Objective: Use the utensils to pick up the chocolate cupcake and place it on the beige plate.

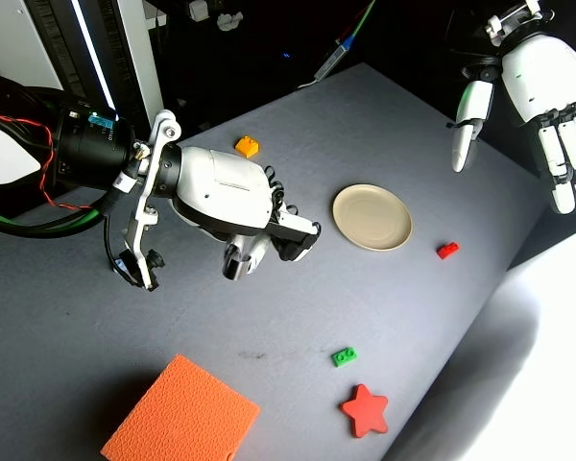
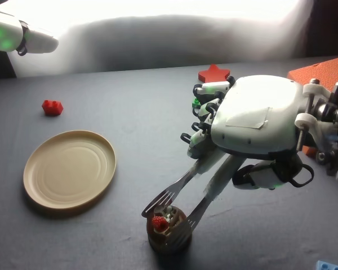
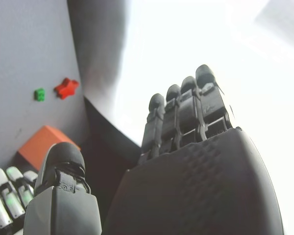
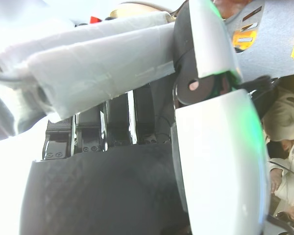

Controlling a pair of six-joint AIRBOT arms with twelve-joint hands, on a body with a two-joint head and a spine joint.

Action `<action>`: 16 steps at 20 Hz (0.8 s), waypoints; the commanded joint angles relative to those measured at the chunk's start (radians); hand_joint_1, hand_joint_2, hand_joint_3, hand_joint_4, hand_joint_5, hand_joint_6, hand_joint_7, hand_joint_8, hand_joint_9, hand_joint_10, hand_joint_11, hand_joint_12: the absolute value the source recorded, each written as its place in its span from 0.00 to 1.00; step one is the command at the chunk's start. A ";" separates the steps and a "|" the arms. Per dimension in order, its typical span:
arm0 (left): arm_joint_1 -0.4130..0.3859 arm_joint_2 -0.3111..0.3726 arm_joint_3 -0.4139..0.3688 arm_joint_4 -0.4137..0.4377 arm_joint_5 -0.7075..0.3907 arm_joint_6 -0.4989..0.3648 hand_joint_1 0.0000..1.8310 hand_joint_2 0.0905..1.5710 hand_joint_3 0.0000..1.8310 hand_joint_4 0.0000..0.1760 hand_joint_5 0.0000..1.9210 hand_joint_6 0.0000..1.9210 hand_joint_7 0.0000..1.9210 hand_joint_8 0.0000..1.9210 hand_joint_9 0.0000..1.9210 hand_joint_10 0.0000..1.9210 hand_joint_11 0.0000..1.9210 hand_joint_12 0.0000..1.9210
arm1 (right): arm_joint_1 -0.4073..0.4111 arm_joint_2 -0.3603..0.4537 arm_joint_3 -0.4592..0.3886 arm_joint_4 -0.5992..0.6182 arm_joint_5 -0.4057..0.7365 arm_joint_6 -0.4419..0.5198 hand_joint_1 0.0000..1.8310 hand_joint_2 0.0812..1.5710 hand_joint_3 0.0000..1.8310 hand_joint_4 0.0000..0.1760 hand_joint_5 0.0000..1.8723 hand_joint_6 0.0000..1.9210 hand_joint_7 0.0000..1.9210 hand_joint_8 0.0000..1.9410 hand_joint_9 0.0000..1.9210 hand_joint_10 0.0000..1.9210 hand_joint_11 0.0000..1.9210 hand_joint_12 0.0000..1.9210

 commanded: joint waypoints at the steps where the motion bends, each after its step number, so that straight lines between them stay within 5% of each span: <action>1: -0.013 0.011 0.005 -0.010 -0.005 0.001 0.09 0.71 0.00 0.00 0.05 0.00 0.03 0.00 0.02 0.00 0.00 0.09 | 0.013 0.003 -0.003 -0.002 0.117 -0.007 0.64 0.74 0.00 0.00 0.46 0.61 0.43 0.52 0.26 0.50 0.07 0.85; 3: -0.013 0.010 0.005 -0.010 -0.005 0.001 0.08 0.71 0.00 0.00 0.05 0.00 0.03 0.00 0.03 0.00 0.00 0.11 | 0.013 0.003 -0.004 -0.002 0.117 -0.007 0.64 0.75 0.00 0.07 0.46 0.60 0.40 0.68 0.26 0.56 0.08 0.87; 8: -0.013 0.010 0.005 -0.010 -0.005 0.001 0.08 0.71 0.00 0.00 0.04 0.00 0.03 0.00 0.02 0.00 0.00 0.06 | 0.013 0.003 -0.006 -0.002 0.116 -0.007 0.65 0.74 0.00 0.06 0.47 0.57 0.43 0.66 0.33 0.58 0.17 0.83; 16: -0.013 0.010 0.004 -0.004 -0.005 0.001 0.07 0.71 0.00 0.00 0.04 0.00 0.04 0.00 0.03 0.00 0.00 0.08 | 0.023 0.005 -0.008 0.024 0.110 -0.006 0.65 0.74 0.00 0.00 0.45 0.59 0.44 0.67 0.31 0.63 0.16 0.82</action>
